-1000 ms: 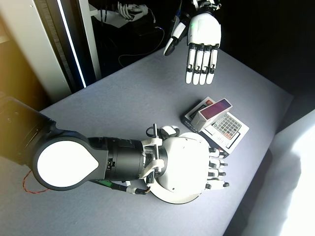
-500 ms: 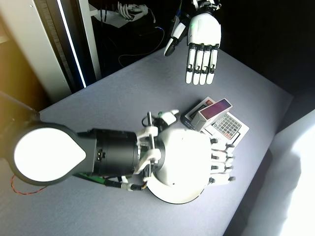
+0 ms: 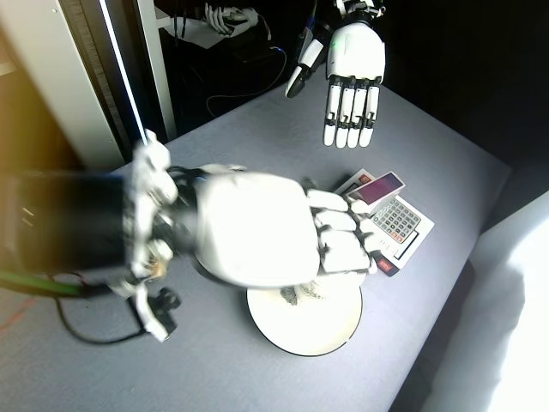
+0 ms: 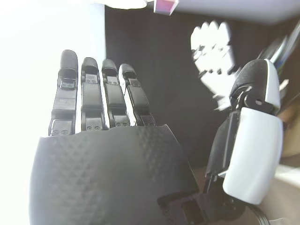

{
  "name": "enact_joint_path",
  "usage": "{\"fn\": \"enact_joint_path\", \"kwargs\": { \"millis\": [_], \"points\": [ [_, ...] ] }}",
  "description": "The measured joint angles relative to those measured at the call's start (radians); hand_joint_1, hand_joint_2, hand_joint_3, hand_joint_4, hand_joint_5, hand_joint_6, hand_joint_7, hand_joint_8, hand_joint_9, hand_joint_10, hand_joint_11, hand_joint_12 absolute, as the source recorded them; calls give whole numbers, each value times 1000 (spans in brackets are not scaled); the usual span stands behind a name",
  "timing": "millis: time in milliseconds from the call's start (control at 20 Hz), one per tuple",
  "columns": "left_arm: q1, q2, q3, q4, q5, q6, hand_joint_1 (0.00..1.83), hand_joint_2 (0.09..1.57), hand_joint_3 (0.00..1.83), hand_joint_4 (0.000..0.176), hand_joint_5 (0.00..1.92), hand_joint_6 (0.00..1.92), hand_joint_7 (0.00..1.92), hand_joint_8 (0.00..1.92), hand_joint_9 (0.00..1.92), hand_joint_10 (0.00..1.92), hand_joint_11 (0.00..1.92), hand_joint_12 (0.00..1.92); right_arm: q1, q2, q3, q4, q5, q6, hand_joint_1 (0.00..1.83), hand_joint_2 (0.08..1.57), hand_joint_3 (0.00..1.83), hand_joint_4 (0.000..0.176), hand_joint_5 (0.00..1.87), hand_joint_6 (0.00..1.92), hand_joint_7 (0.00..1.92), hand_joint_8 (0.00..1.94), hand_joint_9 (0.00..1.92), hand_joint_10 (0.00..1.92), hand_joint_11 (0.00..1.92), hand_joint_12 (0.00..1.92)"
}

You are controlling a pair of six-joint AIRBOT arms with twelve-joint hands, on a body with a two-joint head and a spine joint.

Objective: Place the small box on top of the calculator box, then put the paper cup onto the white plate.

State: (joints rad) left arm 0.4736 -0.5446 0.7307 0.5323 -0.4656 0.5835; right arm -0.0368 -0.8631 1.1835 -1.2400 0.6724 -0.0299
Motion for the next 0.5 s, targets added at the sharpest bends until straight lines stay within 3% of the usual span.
{"fn": "enact_joint_path", "kwargs": {
  "millis": [150, 250, 500],
  "points": [
    [-6, 0, -16, 6, 6, 10, 105, 1092, 1, 0, 181, 2, 224, 0, 234, 2, 0, 484, -67, 13, -50, -45, 18, 2, 368, 722, 0, 0, 17, 0, 10, 2, 35, 2, 0, 270],
    [-8, 0, -18, -22, 19, 26, 69, 1099, 2, 0, 152, 0, 188, 0, 199, 0, 0, 417, -93, 26, -85, -83, 30, 2, 359, 704, 0, 0, 0, 0, 0, 0, 9, 1, 0, 190],
    [-12, 0, -24, -35, 24, 31, 7, 1066, 0, 0, 99, 0, 117, 0, 123, 0, 0, 313, -150, 30, -104, -98, 179, 2, 395, 684, 0, 0, 0, 0, 0, 0, 0, 0, 0, 0]
  ]
}}
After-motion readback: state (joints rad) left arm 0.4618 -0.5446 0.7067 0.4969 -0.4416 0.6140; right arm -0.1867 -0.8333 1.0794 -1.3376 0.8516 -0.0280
